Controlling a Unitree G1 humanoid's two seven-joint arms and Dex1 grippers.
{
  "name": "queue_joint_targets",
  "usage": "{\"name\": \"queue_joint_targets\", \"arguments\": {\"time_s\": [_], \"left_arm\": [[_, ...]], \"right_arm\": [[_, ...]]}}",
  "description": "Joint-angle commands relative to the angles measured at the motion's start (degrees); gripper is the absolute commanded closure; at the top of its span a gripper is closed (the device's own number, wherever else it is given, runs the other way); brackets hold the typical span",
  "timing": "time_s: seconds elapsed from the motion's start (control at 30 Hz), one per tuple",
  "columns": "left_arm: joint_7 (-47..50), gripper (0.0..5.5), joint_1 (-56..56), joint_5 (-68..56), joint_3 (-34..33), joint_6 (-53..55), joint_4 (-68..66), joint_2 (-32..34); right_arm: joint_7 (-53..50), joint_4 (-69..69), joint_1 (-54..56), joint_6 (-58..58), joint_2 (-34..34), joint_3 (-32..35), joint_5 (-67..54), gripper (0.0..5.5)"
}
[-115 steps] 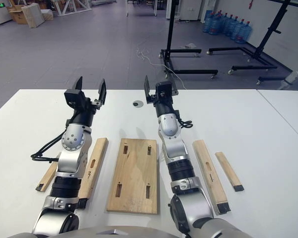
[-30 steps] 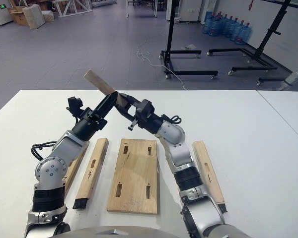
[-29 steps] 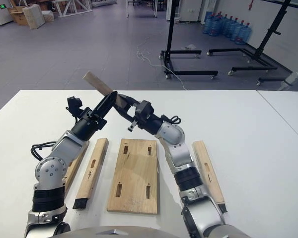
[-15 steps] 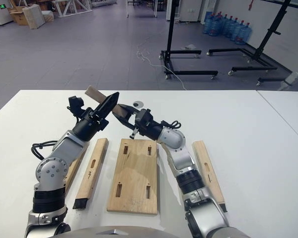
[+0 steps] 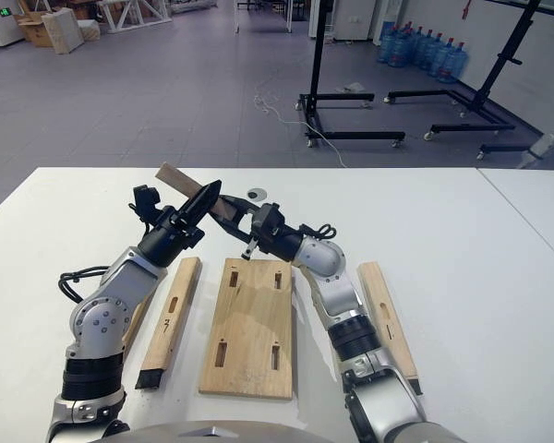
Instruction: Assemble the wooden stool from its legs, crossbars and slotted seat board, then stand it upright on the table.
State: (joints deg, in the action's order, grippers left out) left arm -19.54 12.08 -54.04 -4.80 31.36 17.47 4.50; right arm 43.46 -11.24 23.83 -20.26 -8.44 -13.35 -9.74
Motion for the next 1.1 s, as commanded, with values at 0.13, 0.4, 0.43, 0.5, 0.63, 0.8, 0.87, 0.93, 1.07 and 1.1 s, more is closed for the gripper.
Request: {"name": "queue_joint_targets", "arguments": {"time_s": [0.13,0.4,0.43,0.5,0.63,0.8,0.87,0.93,1.07,1.1], "left_arm": [[-1.56,5.1,-0.25,0.03,-0.46,-0.98,0.63,-0.27],[2.37,5.1,-0.16,6.9,-4.11,-4.91,-4.11,1.27],[2.82,5.1,-0.69,7.71,-4.64,-5.48,-4.24,1.37],[3.8,5.1,-2.22,8.57,-6.2,-5.84,-2.39,2.17],[7.19,5.1,-7.17,9.56,-9.6,-3.21,5.18,6.42],[8.45,5.1,-14.2,8.69,-15.77,1.39,10.63,13.89],[8.09,5.1,-19.47,10.05,-16.16,1.76,12.23,14.93],[7.57,5.1,-23.88,12.79,-14.67,0.59,12.28,14.7],[7.98,5.1,-28.93,18.84,-12.97,-5.65,12.49,11.78],[8.36,5.1,-29.09,20.09,-12.87,-6.76,12.84,11.41]], "right_arm": [[-1.65,-0.97,0.55,0.37,-0.98,1.72,0.91,4.22],[1.42,5.5,-4.4,10.07,-5.09,3.95,-5.03,3.14],[1.16,6.14,-5.12,10.79,-5.68,4.62,-5.27,2.96],[-1.22,7.5,-5.49,13.14,-5.84,7.17,-6.62,2.68],[-10.74,9.65,-4.34,18.95,-3.77,12.0,-7.39,2.46],[-20.95,17.05,-8.05,24.61,-1.7,12.99,-4.62,2.46],[-23.31,18.21,-8.95,25.98,-0.51,13.17,-4.66,2.46],[-24.75,19.21,-9.34,26.94,0.06,13.27,-4.7,2.46],[-25.44,20.19,-9.72,27.08,0.48,13.2,-4.72,2.46],[-25.19,20.84,-10.08,27.15,0.69,12.75,-5.0,2.46]]}}
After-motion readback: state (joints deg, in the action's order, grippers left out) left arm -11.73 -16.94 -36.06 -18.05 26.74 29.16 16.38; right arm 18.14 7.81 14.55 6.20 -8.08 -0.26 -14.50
